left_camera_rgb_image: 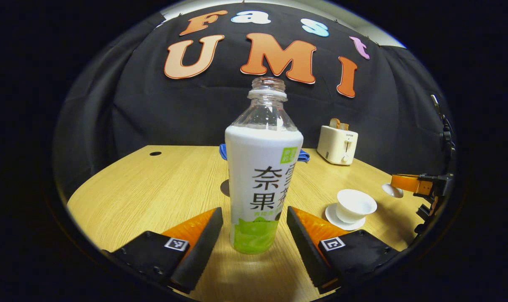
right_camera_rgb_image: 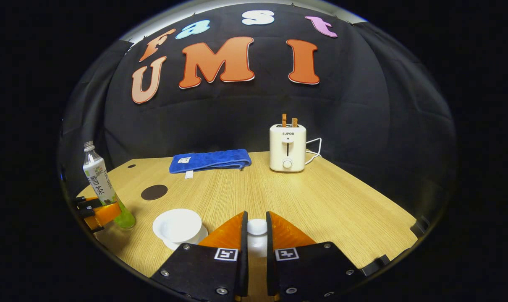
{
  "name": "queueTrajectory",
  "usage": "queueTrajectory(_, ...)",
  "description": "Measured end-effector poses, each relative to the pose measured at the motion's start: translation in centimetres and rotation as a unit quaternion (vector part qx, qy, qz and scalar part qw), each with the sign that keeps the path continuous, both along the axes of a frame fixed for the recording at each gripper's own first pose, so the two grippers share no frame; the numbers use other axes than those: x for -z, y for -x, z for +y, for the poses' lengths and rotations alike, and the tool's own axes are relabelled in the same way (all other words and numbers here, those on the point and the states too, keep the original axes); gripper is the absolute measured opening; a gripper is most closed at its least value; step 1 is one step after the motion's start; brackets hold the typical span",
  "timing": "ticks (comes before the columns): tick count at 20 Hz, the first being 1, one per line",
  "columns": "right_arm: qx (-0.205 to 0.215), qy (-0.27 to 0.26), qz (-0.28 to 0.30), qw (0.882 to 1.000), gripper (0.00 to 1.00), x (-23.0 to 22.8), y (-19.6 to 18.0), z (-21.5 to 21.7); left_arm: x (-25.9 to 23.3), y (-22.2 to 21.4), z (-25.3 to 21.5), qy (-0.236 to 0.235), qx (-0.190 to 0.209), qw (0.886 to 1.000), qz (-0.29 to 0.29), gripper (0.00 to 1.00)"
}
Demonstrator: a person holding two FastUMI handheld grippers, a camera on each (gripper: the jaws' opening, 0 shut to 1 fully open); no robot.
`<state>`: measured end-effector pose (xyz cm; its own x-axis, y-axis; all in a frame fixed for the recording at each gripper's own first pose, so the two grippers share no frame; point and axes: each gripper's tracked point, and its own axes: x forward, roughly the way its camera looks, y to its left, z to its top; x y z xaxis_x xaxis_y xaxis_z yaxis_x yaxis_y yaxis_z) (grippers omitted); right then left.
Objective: Open the teacup lid with one hand, grasp the water bottle and pour water into the teacup with the other hand; after pouring, place the water bottle on the coaster and then close the teacup lid.
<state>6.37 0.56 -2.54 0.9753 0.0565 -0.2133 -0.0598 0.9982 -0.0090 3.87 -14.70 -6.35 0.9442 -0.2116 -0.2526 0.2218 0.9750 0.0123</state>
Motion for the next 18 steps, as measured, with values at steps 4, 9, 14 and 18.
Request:
queueTrajectory(4,0.004,-0.003,0.001,1.000,0.18,0.0,0.0,-0.6,-0.2,-0.1,-0.6,-0.018,0.012,1.000,-0.003,0.70)
queueTrajectory(9,0.013,-0.008,0.002,1.000,0.18,0.0,-0.1,-1.6,-2.0,-0.2,-1.4,-0.100,0.027,0.994,-0.029,0.68)
queueTrajectory(14,0.024,-0.007,0.001,1.000,0.18,0.0,-0.2,-2.6,-2.4,-0.4,-1.3,-0.231,0.055,0.971,-0.038,0.68)
queueTrajectory(18,0.027,-0.013,0.005,1.000,0.18,0.1,-0.1,-3.1,-1.9,-1.1,-1.4,-0.329,0.070,0.940,-0.051,0.68)
